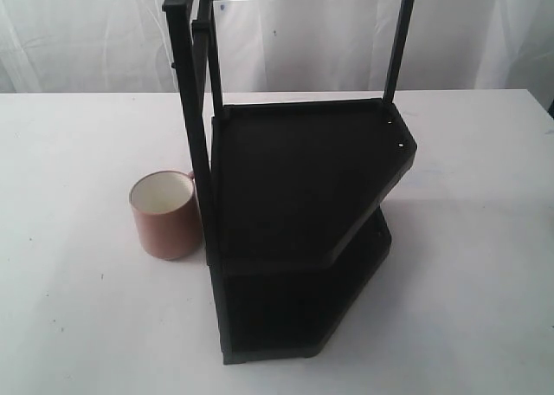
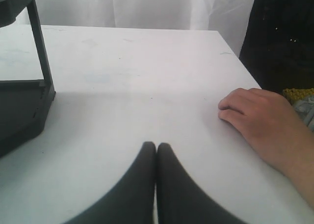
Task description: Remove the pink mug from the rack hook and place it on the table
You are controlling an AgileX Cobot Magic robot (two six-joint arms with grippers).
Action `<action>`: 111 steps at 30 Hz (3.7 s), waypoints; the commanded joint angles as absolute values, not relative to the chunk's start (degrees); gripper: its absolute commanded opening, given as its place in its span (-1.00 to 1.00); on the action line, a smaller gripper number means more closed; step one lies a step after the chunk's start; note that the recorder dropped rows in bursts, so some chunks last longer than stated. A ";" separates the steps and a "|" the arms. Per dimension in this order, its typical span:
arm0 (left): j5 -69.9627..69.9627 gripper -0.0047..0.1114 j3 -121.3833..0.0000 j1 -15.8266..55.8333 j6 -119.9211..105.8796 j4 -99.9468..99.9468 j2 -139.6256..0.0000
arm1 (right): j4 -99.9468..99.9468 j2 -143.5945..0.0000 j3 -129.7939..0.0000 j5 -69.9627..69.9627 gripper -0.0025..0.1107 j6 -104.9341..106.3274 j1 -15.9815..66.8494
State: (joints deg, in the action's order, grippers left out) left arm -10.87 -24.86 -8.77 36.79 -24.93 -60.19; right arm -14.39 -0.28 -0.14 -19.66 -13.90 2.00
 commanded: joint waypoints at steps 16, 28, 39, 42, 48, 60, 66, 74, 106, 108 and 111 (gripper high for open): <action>1.22 -0.92 -18.81 -10.04 37.10 -23.32 -31.23 | -14.89 0.00 0.00 -19.62 -0.96 -13.73 2.30; 7.26 -0.92 -18.81 -17.92 32.99 -26.94 -20.01 | -14.89 0.00 0.00 -19.62 -0.96 -13.73 2.30; 7.01 -0.92 -18.65 -15.20 25.64 -18.47 -11.25 | -14.89 0.00 0.00 -19.62 -0.96 -13.73 2.30; 3.00 -0.92 -16.71 -13.47 9.71 -3.35 -8.36 | -14.89 0.00 0.00 -19.62 -0.96 -13.73 2.30; -4.31 -0.92 -5.92 -12.73 -1.27 10.76 -6.04 | -14.89 0.00 0.00 -19.62 -0.96 -13.73 2.30; 0.73 -0.92 0.00 -12.73 1.56 9.08 -4.94 | -14.89 0.00 0.00 -19.62 -0.96 -13.73 2.30; 6.11 -0.92 0.00 -12.73 1.30 7.60 -4.94 | -14.89 0.00 0.00 -19.62 -0.96 -13.73 2.30; 7.27 -0.92 0.00 -12.64 1.41 6.67 -4.94 | -14.89 0.00 0.00 -19.62 -0.96 -13.73 2.30; 7.34 -0.92 0.00 -10.52 3.05 8.84 -4.94 | -14.89 0.00 0.00 -19.62 -0.96 -13.73 2.30; 7.34 -0.92 0.00 -9.89 3.05 8.84 -4.94 | -14.89 0.00 0.00 -19.62 -0.96 -13.73 2.30; 7.34 -0.92 0.00 -9.87 2.94 8.84 -4.94 | -14.89 0.00 0.00 -19.62 -0.96 -13.73 2.30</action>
